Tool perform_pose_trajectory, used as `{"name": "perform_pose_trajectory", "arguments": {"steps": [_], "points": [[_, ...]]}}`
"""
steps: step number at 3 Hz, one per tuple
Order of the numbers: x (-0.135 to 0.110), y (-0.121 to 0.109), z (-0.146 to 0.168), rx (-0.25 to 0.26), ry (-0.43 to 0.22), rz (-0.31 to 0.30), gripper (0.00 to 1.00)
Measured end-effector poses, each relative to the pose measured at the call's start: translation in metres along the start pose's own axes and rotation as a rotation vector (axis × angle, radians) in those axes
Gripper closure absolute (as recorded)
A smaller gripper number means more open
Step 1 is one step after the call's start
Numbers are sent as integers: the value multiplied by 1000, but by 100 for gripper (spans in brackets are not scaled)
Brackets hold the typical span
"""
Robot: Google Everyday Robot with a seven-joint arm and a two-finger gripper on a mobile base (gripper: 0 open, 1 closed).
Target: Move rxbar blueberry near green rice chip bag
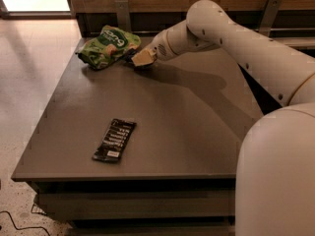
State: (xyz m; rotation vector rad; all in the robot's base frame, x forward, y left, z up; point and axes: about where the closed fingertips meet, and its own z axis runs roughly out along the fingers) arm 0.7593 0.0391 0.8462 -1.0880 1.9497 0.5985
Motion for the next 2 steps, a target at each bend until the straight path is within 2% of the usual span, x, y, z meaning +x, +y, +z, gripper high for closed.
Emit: {"name": "perform_pose_trajectory", "arguments": {"steps": [1, 2], "points": [[0, 1, 3, -4, 2, 0, 16], [1, 3, 6, -10, 3, 0, 0]]}}
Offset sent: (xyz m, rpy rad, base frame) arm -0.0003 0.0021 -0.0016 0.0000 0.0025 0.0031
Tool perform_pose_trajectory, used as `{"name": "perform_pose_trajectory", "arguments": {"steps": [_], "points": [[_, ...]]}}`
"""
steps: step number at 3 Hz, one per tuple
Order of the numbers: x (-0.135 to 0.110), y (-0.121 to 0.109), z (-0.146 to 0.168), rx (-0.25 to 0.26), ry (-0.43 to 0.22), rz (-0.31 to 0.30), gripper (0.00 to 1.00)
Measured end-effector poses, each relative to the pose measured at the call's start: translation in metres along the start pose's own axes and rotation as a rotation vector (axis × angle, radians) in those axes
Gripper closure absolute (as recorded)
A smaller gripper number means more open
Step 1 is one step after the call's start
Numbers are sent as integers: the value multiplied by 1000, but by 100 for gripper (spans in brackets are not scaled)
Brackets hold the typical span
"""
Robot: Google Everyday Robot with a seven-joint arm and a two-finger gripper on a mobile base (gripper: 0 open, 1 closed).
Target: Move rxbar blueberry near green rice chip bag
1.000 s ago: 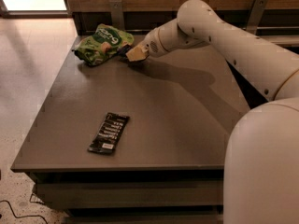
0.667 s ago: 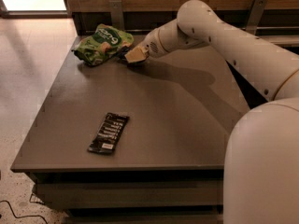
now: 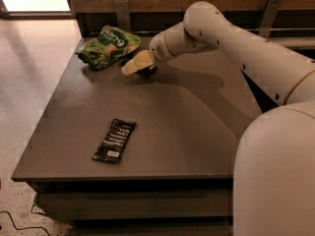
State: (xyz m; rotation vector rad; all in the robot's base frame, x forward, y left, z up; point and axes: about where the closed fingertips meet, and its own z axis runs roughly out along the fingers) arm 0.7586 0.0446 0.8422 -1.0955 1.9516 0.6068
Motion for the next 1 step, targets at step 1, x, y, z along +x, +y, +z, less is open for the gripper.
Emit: {"name": "perform_pose_trajectory", "arguments": {"steps": [1], "points": [[0, 0, 0, 0, 0, 0, 0]]}}
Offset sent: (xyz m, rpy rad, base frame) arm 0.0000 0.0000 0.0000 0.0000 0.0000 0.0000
